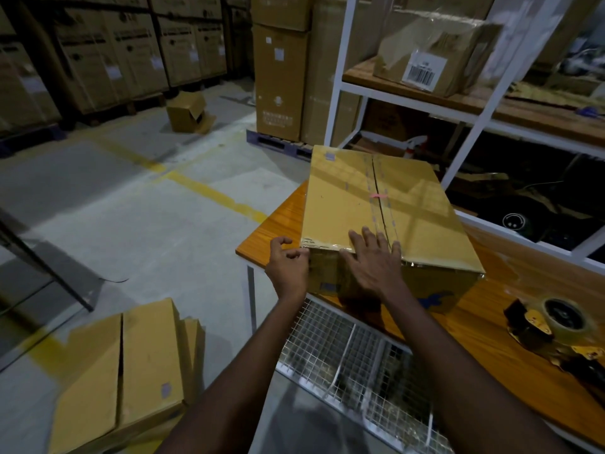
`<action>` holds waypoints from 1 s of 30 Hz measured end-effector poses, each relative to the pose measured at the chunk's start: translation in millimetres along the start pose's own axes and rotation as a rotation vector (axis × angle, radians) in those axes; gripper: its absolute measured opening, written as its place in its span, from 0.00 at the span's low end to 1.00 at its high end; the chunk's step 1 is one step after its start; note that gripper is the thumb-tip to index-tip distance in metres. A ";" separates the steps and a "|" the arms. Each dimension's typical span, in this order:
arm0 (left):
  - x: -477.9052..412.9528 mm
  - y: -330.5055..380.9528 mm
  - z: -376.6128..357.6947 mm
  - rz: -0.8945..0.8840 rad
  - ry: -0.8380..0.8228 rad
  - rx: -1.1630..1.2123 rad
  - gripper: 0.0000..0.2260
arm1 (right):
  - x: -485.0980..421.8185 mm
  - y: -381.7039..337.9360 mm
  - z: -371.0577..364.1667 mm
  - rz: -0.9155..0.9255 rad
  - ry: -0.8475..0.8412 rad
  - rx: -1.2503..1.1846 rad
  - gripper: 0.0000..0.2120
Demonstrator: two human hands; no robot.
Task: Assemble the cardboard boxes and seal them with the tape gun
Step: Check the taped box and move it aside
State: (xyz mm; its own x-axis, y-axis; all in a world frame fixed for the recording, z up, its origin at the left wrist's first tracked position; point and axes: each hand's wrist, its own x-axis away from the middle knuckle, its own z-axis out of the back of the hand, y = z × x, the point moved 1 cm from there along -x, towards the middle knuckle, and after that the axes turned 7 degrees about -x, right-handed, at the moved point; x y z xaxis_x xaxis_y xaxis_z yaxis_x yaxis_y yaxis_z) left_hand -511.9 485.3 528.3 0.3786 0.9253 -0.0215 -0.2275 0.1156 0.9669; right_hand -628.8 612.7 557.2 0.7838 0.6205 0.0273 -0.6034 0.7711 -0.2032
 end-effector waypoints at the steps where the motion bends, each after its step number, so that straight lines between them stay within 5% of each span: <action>1: -1.1 0.4 1.2 -0.078 -0.007 -0.063 0.14 | -0.1 1.1 -0.3 0.006 0.008 0.016 0.33; 11: -34.7 -13.7 18.5 -0.731 0.020 -0.673 0.20 | 0.5 10.9 -7.9 0.073 0.205 0.159 0.28; 16: -58.2 13.7 0.8 -1.102 -0.326 -0.957 0.35 | 0.9 7.1 -15.2 0.052 0.258 0.163 0.24; 20: -78.2 23.9 -18.0 -1.144 -0.611 -1.289 0.38 | 1.8 11.9 -19.1 0.081 0.246 0.151 0.27; 27: -75.9 18.7 -21.0 -1.127 -0.736 -1.132 0.42 | 7.4 30.2 -18.2 0.317 0.312 -0.110 0.27; 30: -74.6 20.3 -20.6 -1.126 -0.727 -1.133 0.43 | 10.6 30.0 -7.8 0.249 0.407 -0.393 0.25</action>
State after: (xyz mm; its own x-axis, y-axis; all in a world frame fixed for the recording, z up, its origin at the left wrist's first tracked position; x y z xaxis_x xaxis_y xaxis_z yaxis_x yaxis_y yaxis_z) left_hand -563.3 426.0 544.3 0.9938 -0.0737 -0.0828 0.0668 0.9943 -0.0828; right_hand -637.5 641.3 543.7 0.6664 0.6109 -0.4275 -0.7368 0.4517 -0.5030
